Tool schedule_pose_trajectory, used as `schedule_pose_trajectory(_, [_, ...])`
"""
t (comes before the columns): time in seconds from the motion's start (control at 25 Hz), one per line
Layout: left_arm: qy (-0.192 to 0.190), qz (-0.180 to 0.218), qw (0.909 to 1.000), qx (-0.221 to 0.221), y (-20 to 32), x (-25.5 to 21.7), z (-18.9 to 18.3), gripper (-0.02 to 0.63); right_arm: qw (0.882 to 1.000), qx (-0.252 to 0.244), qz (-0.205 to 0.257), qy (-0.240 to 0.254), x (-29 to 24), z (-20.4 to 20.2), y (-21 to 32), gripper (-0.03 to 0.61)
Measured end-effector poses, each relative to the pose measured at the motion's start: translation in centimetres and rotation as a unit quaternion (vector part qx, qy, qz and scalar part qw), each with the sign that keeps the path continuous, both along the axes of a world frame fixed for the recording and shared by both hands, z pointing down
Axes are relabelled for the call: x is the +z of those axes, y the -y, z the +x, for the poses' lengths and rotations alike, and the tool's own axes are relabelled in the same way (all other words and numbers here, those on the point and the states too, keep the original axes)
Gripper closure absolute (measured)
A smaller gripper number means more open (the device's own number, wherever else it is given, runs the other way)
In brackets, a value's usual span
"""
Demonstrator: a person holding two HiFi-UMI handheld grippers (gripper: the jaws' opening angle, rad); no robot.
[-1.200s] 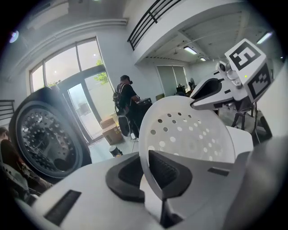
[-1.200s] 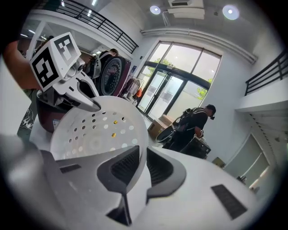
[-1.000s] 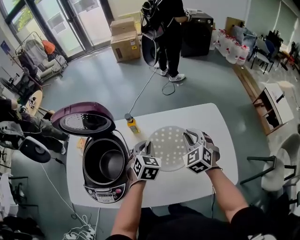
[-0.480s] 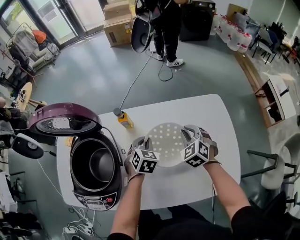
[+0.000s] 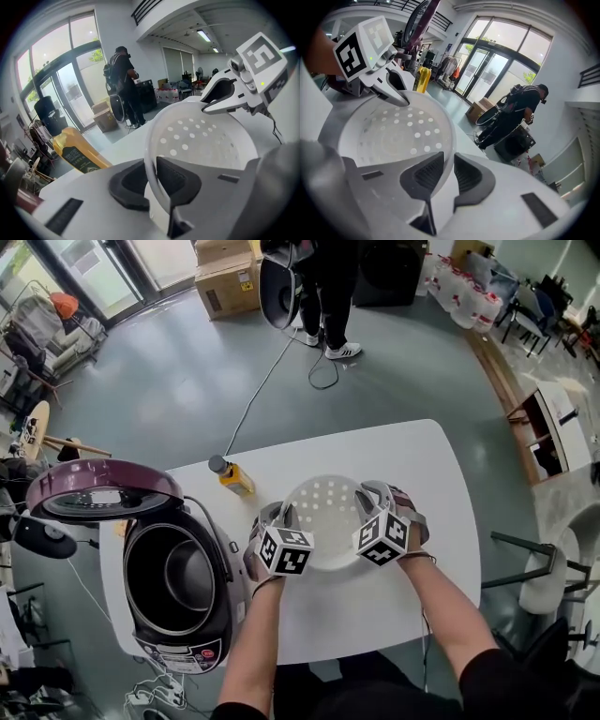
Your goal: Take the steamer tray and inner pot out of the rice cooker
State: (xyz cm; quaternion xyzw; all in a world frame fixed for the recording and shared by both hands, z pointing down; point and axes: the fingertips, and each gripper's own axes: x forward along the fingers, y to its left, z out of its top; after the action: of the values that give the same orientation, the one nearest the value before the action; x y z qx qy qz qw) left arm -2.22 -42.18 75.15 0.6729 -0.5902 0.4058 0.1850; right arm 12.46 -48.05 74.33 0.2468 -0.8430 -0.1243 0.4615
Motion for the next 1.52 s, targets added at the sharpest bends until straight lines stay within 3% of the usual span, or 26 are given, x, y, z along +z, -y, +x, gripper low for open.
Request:
schedule_pose_trajectory(0.32, [0.007, 0.002, 0.9998, -0.020, 0.9, 2.4, -0.5, 0.512, 1.000, 0.009, 0.013, -0.017, 2.5, 0.3, 0.5, 0.493])
schedule_pose_trajectory(0.4, [0.009, 0.008, 0.9996, -0.026, 0.9, 2.4, -0.7, 0.468, 0.999, 0.009, 0.026, -0.018, 2.7, 0.3, 0.6, 0.491])
schedule_pose_trajectory(0.52, [0.011, 0.020, 0.9992, -0.033, 0.7, 1.5, -0.5, 0.377, 0.999, 0.015, 0.044, 0.002, 1.9, 0.2, 0.3, 0.411])
schedule_pose_trajectory(0.6, [0.009, 0.039, 0.9985, -0.039, 0.5, -0.2, -0.2, 0.325, 0.998, 0.023, 0.051, 0.026, 0.3, 0.0, -0.1, 0.399])
schedule_pose_trajectory(0.8, [-0.017, 0.107, 0.9930, -0.047, -1.2, -7.3, 1.6, 0.312, 0.992, 0.038, 0.067, 0.097, -6.6, -0.1, -1.8, 0.390])
schedule_pose_trajectory(1.04, [-0.079, 0.189, 0.9769, -0.060, -5.2, -16.1, 4.3, 0.310, 0.979, 0.050, 0.069, 0.185, -15.9, 0.4, -5.8, 0.385])
schedule_pose_trajectory(1.2, [-0.109, 0.205, 0.9715, -0.047, -8.0, -20.2, 5.1, 0.321, 0.972, 0.041, 0.071, 0.220, -19.9, 0.3, -8.8, 0.385])
schedule_pose_trajectory(1.52, [-0.089, 0.231, 0.9676, -0.050, -13.4, -26.0, 1.9, 0.322, 0.959, -0.018, 0.083, 0.272, -28.0, -4.0, -14.4, 0.385])
